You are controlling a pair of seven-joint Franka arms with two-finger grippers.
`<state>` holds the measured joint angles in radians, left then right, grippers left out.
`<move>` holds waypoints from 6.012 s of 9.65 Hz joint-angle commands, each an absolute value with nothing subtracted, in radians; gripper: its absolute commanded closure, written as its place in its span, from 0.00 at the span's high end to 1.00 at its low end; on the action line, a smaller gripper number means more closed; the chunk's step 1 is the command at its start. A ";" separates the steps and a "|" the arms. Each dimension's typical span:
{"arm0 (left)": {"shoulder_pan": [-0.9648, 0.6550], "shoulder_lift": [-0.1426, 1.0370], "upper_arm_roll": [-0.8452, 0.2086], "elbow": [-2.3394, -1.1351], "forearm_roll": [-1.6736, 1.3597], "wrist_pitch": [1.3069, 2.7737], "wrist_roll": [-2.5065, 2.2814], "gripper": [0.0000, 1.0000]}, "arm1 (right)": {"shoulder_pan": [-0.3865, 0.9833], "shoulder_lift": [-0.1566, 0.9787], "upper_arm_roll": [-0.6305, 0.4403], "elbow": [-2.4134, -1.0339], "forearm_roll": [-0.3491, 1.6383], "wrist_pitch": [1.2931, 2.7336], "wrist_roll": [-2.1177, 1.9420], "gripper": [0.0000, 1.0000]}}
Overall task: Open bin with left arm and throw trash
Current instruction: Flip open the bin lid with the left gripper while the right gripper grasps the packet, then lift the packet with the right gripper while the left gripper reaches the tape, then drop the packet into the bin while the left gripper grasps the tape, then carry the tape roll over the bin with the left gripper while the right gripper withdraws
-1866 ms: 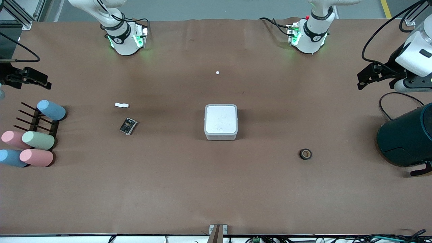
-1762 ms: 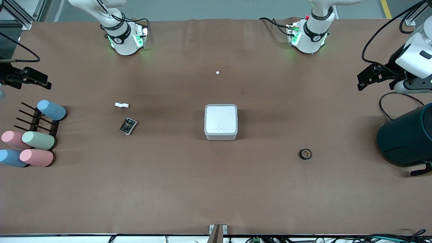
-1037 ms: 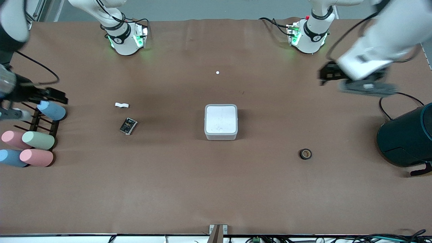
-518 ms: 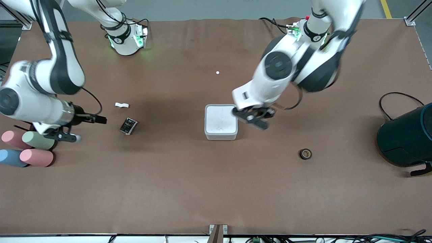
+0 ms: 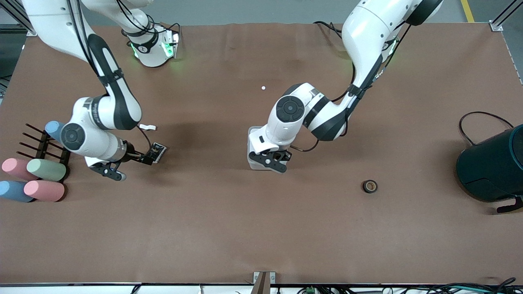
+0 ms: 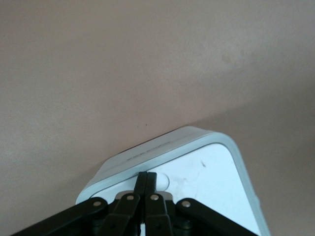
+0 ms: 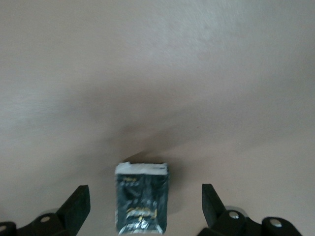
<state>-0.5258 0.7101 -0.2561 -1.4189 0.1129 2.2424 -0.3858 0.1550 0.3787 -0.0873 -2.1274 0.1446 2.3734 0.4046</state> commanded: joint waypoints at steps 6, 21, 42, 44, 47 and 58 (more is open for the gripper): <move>-0.494 0.626 -0.253 -1.396 0.130 2.092 -0.414 0.00 | 0.239 0.443 -0.092 -2.169 0.219 2.507 0.551 1.00; 0.055 0.713 -0.258 -1.655 0.132 2.279 0.523 1.00 | 0.355 0.377 -0.089 -1.685 0.257 1.899 0.988 0.14; -0.103 0.630 -0.493 -1.520 0.147 2.092 -0.148 0.00 | 0.752 0.670 -0.091 -1.422 0.265 2.111 1.957 1.00; -0.107 0.632 -0.560 -1.519 0.152 2.092 -0.289 0.00 | 0.753 0.660 -0.089 -1.422 0.267 2.083 1.950 1.00; -0.175 0.649 -0.571 -1.520 0.160 2.094 -0.463 0.01 | 0.732 0.595 -0.087 -1.416 0.270 2.010 1.945 1.00; -0.222 0.681 -0.565 -1.543 0.210 2.105 -0.560 0.46 | 0.149 0.249 -0.100 -2.106 0.119 2.043 0.645 1.00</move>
<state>-0.2218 0.6834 -0.5600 -1.5345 0.1872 2.1073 -0.5333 0.1526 0.3093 -0.1192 -1.9983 0.1881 1.9725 0.7057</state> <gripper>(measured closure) 0.467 0.000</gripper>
